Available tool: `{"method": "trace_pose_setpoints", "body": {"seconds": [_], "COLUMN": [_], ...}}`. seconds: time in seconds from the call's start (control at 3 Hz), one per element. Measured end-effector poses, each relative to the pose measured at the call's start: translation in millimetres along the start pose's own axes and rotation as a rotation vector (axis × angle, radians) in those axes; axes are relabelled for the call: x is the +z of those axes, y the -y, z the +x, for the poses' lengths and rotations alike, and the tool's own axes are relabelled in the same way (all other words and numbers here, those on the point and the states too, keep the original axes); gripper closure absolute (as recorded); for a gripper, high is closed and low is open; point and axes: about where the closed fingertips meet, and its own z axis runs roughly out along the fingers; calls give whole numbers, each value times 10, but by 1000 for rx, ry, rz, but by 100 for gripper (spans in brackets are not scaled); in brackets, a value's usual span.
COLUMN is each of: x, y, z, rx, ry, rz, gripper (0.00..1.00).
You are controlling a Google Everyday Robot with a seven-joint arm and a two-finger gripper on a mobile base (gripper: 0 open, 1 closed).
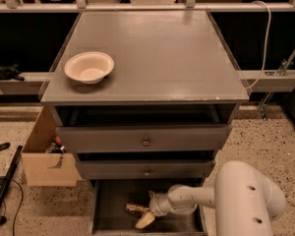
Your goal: Pick orange can from bottom drawer and place on counter
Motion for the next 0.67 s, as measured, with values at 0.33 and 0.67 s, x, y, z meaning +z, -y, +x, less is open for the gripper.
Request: {"method": "trace_pose_setpoints", "body": {"seconds": [0.33, 0.67], "x": [4, 4], "y": [2, 2], "z": [3, 3], "rx": [-1, -1], "ry": [0, 0], "rz": [1, 1], "gripper": [0, 19]}}
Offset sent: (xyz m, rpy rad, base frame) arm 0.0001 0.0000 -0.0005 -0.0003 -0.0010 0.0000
